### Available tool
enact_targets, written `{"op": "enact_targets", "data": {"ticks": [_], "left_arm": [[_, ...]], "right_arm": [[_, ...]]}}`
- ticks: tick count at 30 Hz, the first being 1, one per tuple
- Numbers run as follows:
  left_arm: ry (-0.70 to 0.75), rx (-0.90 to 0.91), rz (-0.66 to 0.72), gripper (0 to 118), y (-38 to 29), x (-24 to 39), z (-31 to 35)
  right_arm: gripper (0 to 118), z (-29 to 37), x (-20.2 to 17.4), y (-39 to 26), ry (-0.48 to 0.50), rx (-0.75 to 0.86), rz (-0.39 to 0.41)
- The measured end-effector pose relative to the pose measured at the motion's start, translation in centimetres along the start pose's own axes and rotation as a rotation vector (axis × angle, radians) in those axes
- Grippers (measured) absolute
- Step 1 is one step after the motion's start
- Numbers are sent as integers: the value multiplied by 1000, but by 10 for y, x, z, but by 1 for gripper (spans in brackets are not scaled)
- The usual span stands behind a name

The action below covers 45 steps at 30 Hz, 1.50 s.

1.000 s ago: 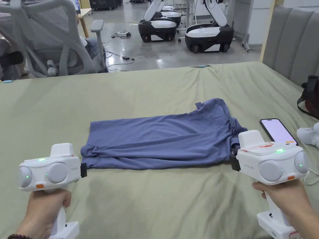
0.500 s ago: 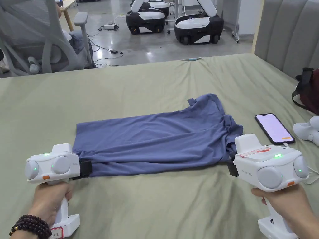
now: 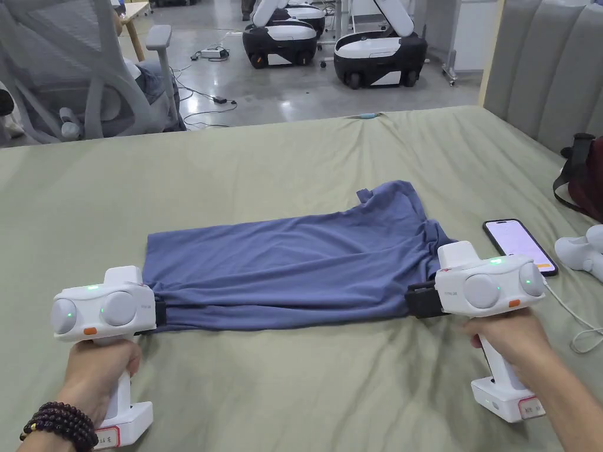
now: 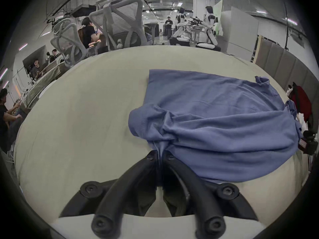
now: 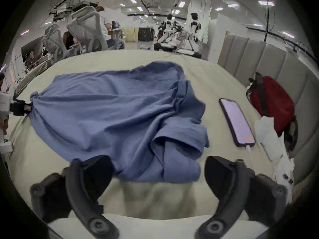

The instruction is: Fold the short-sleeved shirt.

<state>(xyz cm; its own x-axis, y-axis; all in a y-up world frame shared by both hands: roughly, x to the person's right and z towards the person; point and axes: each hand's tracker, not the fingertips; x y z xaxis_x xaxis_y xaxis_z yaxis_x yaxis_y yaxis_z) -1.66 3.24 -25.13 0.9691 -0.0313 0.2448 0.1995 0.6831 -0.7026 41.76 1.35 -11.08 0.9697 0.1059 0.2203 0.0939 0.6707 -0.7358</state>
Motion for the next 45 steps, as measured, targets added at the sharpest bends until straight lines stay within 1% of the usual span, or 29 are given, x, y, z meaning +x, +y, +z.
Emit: {"op": "enact_targets", "data": {"ticks": [1,2,4,5,6,7,8,9,10,11,15,19,24,28,29,31,32,33,34,35,36,37,38,39,40,42,43,44,45], "left_arm": [[-3,-2,10,3,0,-1,0],[-9,-6,20,3,1,-2,1],[-19,-6,36,3,2,-5,4],[-27,-5,42,3,2,-8,6],[-37,-5,49,3,1,-9,8],[-47,-4,49,3,1,-10,11],[-52,-1,46,3,0,-11,13],[-56,3,43,3,0,-12,16],[-48,8,34,3,-1,-11,19],[-46,13,29,3,-2,-12,23],[-50,28,60,3,-10,-16,44],[-48,45,9,3,-35,-16,76],[-57,33,9,3,-74,-21,103],[-55,7,46,3,-91,-23,97],[-49,-6,57,3,-92,-22,90],[-32,-21,46,6,-95,-15,79],[-15,-14,34,12,-97,-12,77],[1,3,33,26,-96,-11,76],[23,15,37,49,-95,-10,76],[50,30,34,80,-93,-9,77],[84,39,30,112,-91,-10,78],[107,32,26,112,-89,-11,80],[105,40,39,118,-88,-15,83],[88,124,58,114,-86,-15,94],[62,140,77,107,-82,-17,98],[63,122,76,110,-72,-19,112],[57,124,78,106,-67,-18,117],[48,146,73,93,-63,-16,123],[35,193,48,63,-60,-20,127]], "right_arm": [[107,-9,-2,0,-33,-34,-10],[105,-17,-3,0,-34,-62,-26],[90,-23,-4,1,26,-54,-94],[74,-17,-3,4,1,-37,-107],[35,-11,-4,6,17,-11,-106],[35,-6,-3,8,44,32,-108],[24,-3,-4,10,98,63,-100],[19,0,-8,12,96,52,-85],[19,3,-13,14,40,25,-40],[19,7,-17,15,31,22,1],[19,28,-16,2,45,44,-53],[19,63,-23,-30,22,54,-33],[19,92,-28,-69,21,42,-22],[20,94,-27,-83,33,24,-52],[21,89,-27,-84,32,16,-52],[33,77,-29,-82,25,-25,-34],[44,76,-31,-81,12,-24,-25],[66,76,-32,-79,-4,-21,-18],[83,77,-32,-78,-47,-18,2],[96,79,-31,-76,-99,-19,31],[105,84,-29,-74,-117,-22,52],[105,90,-27,-74,-107,-13,48],[106,101,-24,-72,-89,31,31],[107,113,-21,-70,-74,79,8],[107,122,-19,-67,-62,112,-9],[104,138,-16,-58,-47,155,-38],[95,146,-14,-53,-30,178,-53],[77,152,-14,-49,-21,206,-62],[33,156,-15,-45,-28,221,-60]]}}
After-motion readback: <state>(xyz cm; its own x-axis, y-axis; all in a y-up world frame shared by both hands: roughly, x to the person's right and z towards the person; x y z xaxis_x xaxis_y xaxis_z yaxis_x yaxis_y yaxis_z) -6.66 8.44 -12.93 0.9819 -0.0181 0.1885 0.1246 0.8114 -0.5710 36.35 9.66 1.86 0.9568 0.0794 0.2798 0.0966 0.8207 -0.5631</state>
